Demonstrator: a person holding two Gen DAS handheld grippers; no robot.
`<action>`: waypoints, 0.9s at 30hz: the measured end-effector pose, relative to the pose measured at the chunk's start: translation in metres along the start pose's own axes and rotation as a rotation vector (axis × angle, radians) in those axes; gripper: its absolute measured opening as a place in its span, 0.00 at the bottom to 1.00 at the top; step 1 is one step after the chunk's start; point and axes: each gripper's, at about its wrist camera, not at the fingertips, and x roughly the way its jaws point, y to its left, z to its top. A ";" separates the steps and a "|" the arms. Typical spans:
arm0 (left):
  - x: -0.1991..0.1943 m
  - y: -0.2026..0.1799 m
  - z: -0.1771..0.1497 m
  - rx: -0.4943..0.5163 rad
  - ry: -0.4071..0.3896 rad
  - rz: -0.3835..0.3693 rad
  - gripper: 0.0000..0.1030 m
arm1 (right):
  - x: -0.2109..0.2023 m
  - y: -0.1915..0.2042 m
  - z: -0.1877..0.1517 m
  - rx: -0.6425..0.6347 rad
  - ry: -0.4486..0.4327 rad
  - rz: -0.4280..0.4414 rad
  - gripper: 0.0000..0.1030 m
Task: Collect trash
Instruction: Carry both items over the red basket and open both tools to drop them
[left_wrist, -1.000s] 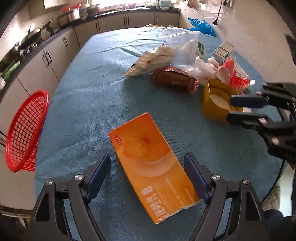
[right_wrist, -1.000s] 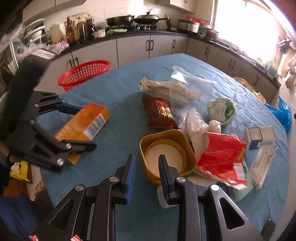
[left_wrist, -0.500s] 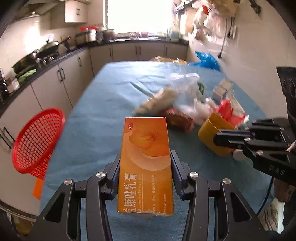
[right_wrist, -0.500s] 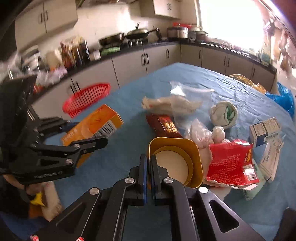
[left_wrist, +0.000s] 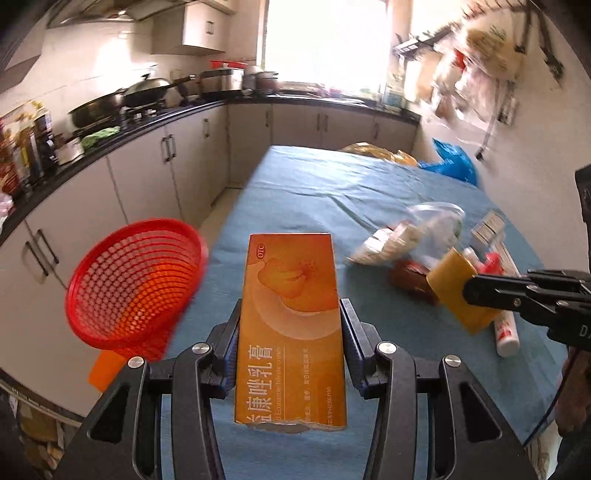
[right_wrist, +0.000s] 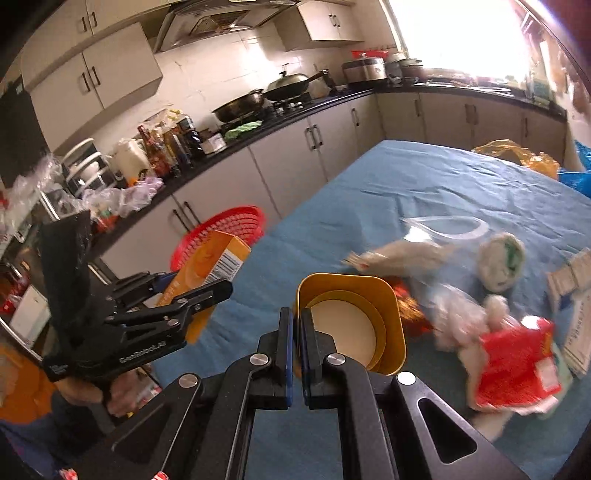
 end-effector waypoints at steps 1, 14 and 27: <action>-0.002 0.007 0.002 -0.014 -0.005 0.008 0.44 | 0.003 0.003 0.004 0.001 0.001 0.011 0.04; 0.028 0.140 0.019 -0.213 0.010 0.168 0.44 | 0.124 0.073 0.082 0.009 0.088 0.210 0.04; 0.058 0.191 0.015 -0.291 0.043 0.220 0.45 | 0.226 0.093 0.111 0.077 0.158 0.245 0.07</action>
